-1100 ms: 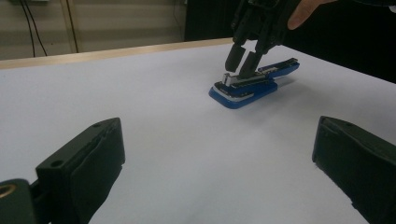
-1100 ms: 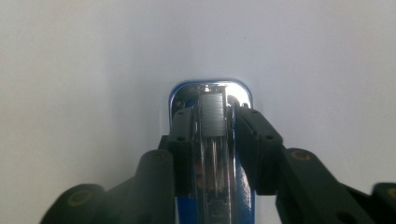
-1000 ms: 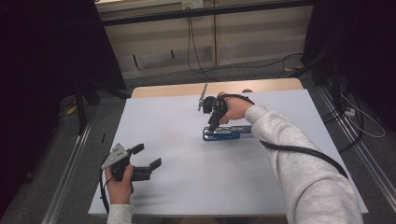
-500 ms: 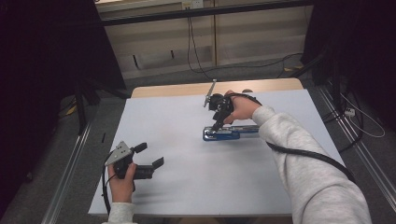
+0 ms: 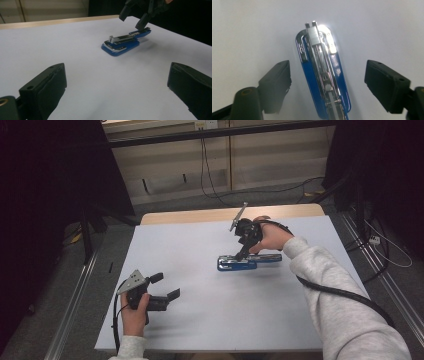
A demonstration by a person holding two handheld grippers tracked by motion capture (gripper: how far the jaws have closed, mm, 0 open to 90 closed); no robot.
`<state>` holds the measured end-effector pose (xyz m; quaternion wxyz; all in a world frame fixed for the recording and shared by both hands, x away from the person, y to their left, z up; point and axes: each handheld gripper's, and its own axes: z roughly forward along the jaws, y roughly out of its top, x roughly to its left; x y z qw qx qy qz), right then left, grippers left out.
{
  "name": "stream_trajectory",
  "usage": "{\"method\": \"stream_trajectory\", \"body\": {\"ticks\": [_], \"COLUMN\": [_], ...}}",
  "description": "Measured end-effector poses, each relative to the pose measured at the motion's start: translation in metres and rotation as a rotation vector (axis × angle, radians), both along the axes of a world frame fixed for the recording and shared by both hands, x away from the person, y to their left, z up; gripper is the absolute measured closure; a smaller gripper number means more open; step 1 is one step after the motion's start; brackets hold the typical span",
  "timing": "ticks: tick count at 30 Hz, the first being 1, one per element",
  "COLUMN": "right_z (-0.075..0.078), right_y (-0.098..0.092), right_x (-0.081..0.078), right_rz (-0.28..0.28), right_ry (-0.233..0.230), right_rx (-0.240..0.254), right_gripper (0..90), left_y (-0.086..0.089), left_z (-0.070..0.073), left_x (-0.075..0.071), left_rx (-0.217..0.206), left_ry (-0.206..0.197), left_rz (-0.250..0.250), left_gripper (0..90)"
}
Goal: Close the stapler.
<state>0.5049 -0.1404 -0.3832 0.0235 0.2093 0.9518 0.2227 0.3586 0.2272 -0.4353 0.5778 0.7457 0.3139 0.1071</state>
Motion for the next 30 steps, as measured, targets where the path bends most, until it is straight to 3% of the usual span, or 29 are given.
{"method": "stream_trajectory", "body": {"ticks": [2,9,17,24,30], "right_z": [0.000,0.001,-0.005,-0.008,-0.010], "right_y": [-0.006,-0.031,-0.056,-0.072,-0.085], "right_x": [-0.005,-0.019,-0.035,-0.046,-0.052], "right_rz": [-0.018,-0.070,-0.130,-0.164,-0.214], "right_ry": [-0.004,-0.020,-0.026,-0.032,-0.058], "right_rx": [0.003,0.015,0.043,0.063,0.070], "right_gripper": [15.5,14.5,14.2,14.2,14.2], "left_y": [-0.003,-0.013,-0.022,-0.035,-0.048], "left_z": [0.001,0.001,0.003,0.003,0.004], "left_x": [0.002,0.007,0.011,0.014,0.020], "left_rx": [-0.004,0.046,0.046,0.078,0.081], "left_ry": [0.000,0.008,0.022,0.026,0.044], "left_rz": [-0.001,-0.028,-0.059,-0.088,-0.080], "left_gripper": [2.2,2.3,2.2,2.2,2.4]}}
